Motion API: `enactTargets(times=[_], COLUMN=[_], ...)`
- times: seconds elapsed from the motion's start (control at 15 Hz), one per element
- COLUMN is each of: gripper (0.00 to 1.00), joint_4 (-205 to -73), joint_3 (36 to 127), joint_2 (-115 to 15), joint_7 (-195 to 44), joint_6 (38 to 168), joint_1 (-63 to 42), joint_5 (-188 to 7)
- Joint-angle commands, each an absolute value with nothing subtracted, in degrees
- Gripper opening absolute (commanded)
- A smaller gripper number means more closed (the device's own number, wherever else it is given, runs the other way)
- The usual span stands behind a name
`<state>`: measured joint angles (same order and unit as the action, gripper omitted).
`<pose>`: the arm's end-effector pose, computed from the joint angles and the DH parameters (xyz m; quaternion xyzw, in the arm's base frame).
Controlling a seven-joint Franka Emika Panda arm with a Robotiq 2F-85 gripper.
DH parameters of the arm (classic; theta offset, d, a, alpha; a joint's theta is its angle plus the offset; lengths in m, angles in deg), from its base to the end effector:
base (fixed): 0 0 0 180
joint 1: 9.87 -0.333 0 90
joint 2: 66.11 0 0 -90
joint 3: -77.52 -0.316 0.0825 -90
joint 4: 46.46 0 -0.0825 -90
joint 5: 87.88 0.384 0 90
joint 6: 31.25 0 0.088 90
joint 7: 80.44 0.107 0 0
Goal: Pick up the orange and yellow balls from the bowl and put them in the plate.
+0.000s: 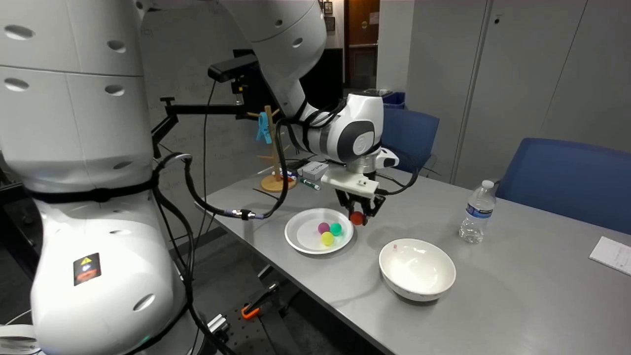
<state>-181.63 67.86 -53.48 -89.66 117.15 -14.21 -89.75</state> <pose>0.4977 0.1262 0.2379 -0.9770 -0.2127 -0.0066 0.0100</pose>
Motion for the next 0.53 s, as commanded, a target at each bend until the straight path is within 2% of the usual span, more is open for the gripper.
enactTargets(times=[0.0, 0.47], gripper=[0.17, 0.17], joint_4=[-183.3, -182.2], joint_3=[65.5, 63.1], joint_2=[-53.4, -49.9], joint_7=[-94.9, -98.2], joint_6=[117.7, 118.9], joint_1=[-14.8, -15.2], joint_5=[-86.6, -85.4])
